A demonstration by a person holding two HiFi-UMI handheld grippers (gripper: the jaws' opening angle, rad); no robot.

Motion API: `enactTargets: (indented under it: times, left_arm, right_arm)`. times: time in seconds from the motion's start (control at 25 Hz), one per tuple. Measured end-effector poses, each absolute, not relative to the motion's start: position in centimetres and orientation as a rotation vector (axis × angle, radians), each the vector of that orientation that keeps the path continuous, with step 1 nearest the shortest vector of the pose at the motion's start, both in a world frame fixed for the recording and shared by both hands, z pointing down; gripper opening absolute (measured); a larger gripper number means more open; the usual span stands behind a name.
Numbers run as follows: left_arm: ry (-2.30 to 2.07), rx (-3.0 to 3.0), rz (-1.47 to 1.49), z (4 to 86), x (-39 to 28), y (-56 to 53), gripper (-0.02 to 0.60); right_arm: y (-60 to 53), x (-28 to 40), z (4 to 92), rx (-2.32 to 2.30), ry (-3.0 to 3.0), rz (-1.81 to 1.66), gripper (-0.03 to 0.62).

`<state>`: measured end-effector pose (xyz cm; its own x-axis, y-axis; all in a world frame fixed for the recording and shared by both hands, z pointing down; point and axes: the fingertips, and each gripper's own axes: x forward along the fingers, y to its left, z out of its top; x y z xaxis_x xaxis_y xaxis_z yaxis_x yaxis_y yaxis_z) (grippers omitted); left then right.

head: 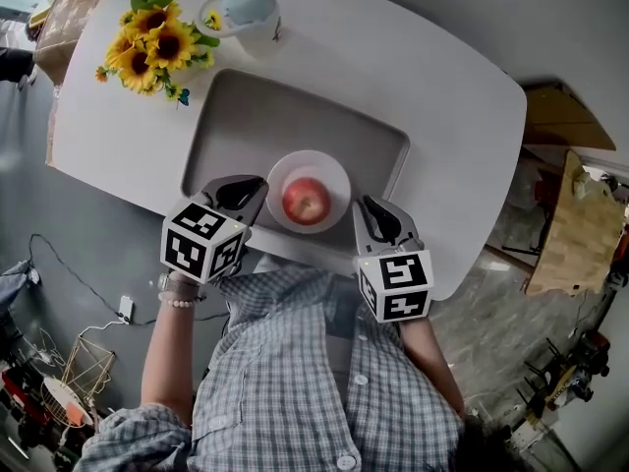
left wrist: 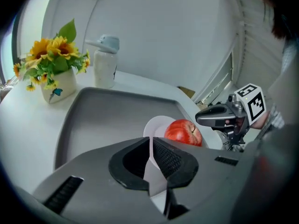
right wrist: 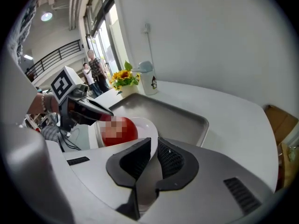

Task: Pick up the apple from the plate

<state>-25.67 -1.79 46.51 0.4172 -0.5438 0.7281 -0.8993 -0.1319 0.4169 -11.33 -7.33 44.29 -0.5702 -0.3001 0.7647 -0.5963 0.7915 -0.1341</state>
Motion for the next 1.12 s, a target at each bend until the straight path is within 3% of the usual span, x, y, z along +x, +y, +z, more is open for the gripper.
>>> enactTargets:
  times: [0.24, 0.32, 0.4, 1.12]
  left_arm:
    - [-1.163, 1.782, 0.507, 48.1, -25.4, -1.4, 0.015]
    - [-1.129, 1.770, 0.448, 48.3, -25.3, -1.4, 0.085]
    - [-1.105, 1.753, 0.420, 48.6, -25.3, -1.2, 0.100]
    - [-0.963, 1.665, 0.638, 50.6, -24.2, -0.7, 0.100]
  right_arm:
    - [-6.3, -11.4, 46.9, 0.652, -2.094, 0.682, 0.059]
    - [-5.8, -11.6, 47.6, 0.630, -2.065, 0.728, 0.098]
    - [-5.6, -11.8, 48.2, 0.627, -2.039, 0.763, 0.098]
    - [-5.0, -11.5, 50.3, 0.662, -1.917, 0.942, 0.098]
